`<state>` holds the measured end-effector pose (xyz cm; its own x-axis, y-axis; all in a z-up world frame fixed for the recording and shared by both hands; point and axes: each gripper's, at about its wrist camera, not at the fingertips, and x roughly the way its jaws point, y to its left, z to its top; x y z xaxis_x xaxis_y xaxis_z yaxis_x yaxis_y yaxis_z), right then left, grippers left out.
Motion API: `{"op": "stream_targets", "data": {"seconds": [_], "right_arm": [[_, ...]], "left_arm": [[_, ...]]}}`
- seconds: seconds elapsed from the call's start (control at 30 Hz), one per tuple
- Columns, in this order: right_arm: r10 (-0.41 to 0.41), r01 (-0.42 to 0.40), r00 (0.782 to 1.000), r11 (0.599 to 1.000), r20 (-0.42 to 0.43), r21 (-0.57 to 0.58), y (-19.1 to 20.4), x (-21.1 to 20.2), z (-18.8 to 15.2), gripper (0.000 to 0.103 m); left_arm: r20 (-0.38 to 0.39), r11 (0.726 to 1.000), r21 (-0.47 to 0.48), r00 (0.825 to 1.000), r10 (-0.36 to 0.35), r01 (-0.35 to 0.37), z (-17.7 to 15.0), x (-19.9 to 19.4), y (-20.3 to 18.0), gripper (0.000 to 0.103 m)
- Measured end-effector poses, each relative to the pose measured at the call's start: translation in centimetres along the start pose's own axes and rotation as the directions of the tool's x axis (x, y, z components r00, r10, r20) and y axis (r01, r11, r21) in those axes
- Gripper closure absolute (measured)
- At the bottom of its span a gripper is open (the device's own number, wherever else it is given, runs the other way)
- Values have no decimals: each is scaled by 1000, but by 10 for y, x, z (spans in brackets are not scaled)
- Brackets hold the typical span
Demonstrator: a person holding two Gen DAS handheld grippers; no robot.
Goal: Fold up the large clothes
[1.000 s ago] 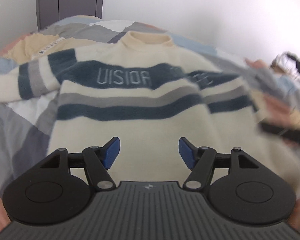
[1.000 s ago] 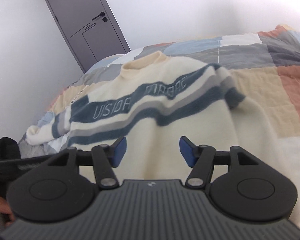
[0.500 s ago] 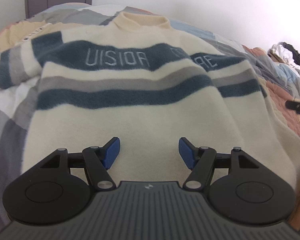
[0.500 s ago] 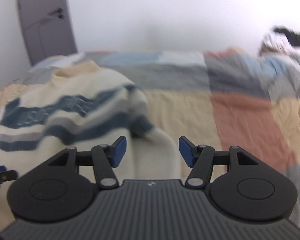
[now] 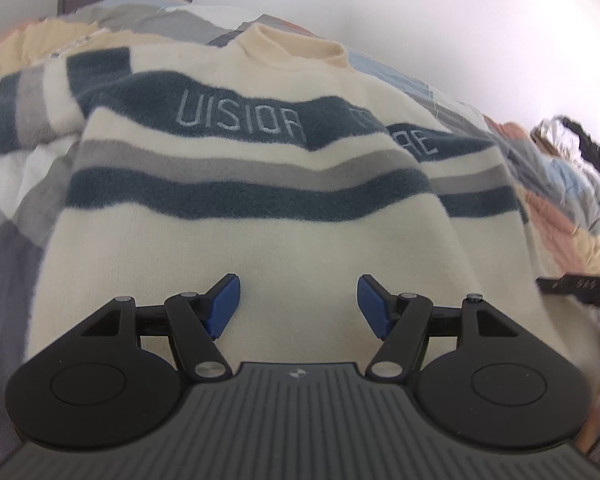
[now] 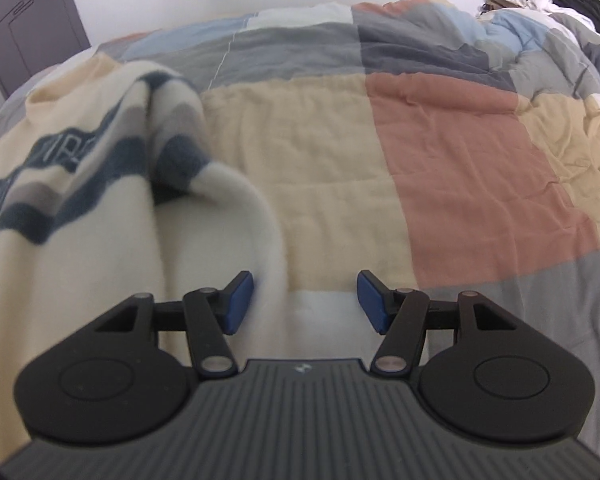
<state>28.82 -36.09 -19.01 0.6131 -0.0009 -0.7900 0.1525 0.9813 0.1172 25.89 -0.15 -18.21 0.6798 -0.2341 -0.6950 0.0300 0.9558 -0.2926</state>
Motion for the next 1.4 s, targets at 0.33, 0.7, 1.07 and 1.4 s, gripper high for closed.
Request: {"op": "stream_targets", "data": {"seconds": [0.33, 0.7, 1.07, 1.4], "right_arm": [[129, -137, 988, 985, -82, -106, 28, 1, -9, 63], [-149, 158, 987, 938, 51, -307, 26, -27, 65, 91], [-356, 456, 807, 883, 471, -113, -2, -89, 238, 91], [-310, 436, 796, 889, 520, -137, 17, 2, 140, 90]], "left_arm": [[-8, 997, -79, 1000, -23, 23, -9, -16, 8, 33], [6, 988, -133, 997, -72, 73, -11, -22, 13, 33], [9, 997, -52, 999, -51, 52, -5, -8, 3, 33], [-4, 996, -64, 998, -66, 66, -1, -1, 8, 33]]}}
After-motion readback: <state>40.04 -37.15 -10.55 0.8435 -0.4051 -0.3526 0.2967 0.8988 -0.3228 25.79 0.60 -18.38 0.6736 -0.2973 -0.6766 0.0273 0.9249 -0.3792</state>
